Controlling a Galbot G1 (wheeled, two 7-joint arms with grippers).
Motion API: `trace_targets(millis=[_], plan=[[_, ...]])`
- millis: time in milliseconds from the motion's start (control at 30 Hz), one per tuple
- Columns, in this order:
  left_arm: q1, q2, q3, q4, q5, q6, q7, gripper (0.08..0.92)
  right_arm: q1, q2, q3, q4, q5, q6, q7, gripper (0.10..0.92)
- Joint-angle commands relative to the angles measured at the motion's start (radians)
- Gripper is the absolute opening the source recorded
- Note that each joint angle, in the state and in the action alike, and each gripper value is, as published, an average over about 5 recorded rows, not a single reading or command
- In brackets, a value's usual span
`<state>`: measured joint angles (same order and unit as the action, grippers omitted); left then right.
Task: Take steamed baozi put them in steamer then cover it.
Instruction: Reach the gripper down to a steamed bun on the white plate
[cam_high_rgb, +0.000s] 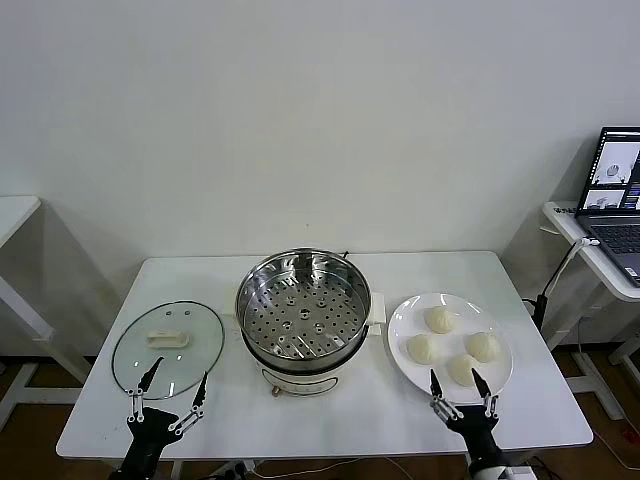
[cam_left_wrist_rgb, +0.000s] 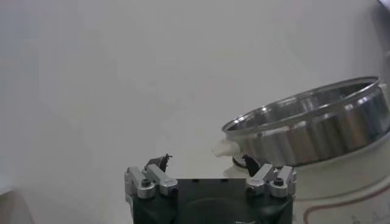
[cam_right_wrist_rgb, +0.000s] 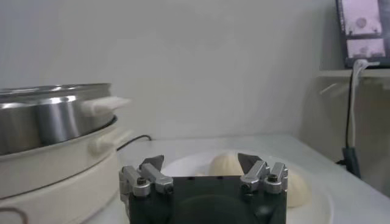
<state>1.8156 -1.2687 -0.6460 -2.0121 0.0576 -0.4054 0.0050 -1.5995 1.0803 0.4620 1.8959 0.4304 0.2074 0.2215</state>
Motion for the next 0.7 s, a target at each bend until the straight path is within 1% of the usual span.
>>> trace_targets(millis=[33,133,200,300,433,500,533,600,700], plan=[[0.006,0.0,0.001,-0.031,0.003,0.003,-0.003,0.823,0.125,-0.036,0.012,0.005,0.027,-0.073,0.033,0.823],[0.012,0.001,0.0,-0.043,0.006,0.003,-0.005,0.823,0.264,-0.088,-0.008,-0.028,0.1,-0.142,0.054,0.823],[0.016,0.001,-0.002,-0.055,0.006,0.004,-0.006,0.823,0.394,-0.131,-0.042,-0.092,0.167,-0.177,0.064,0.823],[0.023,0.001,-0.004,-0.075,0.006,0.006,-0.006,0.823,0.592,-0.186,-0.12,-0.225,0.251,-0.204,0.059,0.823],[0.029,0.0,-0.005,-0.096,0.006,0.011,-0.007,0.823,0.82,-0.236,-0.249,-0.418,0.318,-0.213,0.001,0.823],[0.031,0.0,-0.005,-0.104,0.006,0.013,-0.007,0.823,0.932,-0.257,-0.331,-0.523,0.343,-0.221,-0.063,0.823],[0.031,0.0,-0.005,-0.106,0.006,0.015,-0.007,0.823,0.978,-0.27,-0.368,-0.57,0.35,-0.23,-0.117,0.823],[0.032,0.0,-0.005,-0.11,0.006,0.017,-0.006,0.823,1.061,-0.297,-0.449,-0.653,0.352,-0.254,-0.257,0.823],[0.031,0.0,-0.006,-0.111,0.008,0.021,-0.005,0.823,1.152,-0.341,-0.561,-0.736,0.311,-0.299,-0.508,0.823]])
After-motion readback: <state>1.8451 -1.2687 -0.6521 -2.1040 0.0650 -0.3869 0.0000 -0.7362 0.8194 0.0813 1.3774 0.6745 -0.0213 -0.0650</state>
